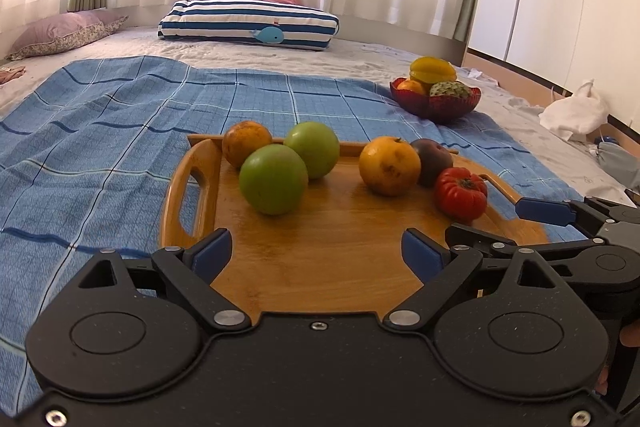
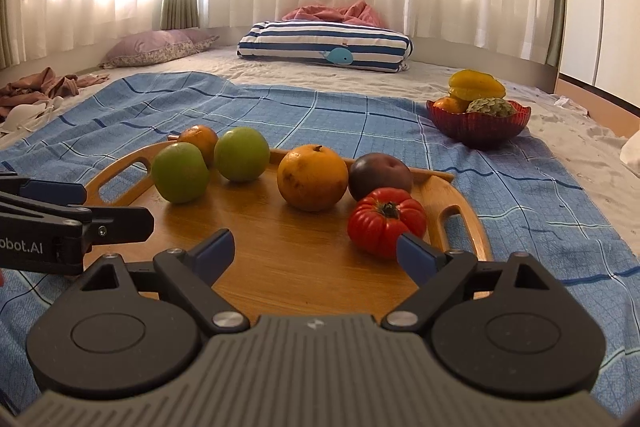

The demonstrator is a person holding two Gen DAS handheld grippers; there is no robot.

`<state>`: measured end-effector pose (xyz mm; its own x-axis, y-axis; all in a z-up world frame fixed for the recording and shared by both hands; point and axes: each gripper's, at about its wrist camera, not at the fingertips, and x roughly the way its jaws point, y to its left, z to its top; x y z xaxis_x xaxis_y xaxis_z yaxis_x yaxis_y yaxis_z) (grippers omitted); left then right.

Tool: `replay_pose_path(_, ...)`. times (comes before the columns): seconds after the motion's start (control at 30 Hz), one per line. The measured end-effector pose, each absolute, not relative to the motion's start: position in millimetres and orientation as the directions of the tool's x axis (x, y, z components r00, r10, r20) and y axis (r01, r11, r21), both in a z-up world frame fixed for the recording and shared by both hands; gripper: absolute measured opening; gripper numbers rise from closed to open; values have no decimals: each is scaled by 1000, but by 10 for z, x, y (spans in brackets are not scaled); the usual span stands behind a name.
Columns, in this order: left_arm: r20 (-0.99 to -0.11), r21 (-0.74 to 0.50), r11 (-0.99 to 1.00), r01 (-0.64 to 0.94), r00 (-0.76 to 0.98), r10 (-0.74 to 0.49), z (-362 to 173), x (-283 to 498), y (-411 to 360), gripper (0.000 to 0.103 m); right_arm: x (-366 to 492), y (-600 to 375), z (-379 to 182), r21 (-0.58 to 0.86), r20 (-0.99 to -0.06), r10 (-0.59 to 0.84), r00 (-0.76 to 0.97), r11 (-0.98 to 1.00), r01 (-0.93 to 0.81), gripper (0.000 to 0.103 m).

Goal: Organize fruits
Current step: 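Move both grippers back off the tray toward the red dates on the blanket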

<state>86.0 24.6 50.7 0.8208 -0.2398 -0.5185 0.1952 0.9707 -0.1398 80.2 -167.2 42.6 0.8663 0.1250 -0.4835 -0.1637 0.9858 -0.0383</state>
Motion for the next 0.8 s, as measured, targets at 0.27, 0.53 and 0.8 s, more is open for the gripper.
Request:
replay_pose_path(0.27,-517,-144,971,193,821,-240,470,672,208,93,571,-1705,363,-67,-443,113,889,985,-158,101)
replay_pose_path(0.53,-516,-119,972,202,824,-234,392,472,151,97,305,-1697,290,-97,-383,92,919,986,-139,103)
replay_pose_path(0.8,-520,-97,970,223,820,-240,307,289,67,98,60,-1627,180,-138,-342,84,936,981,-139,103)
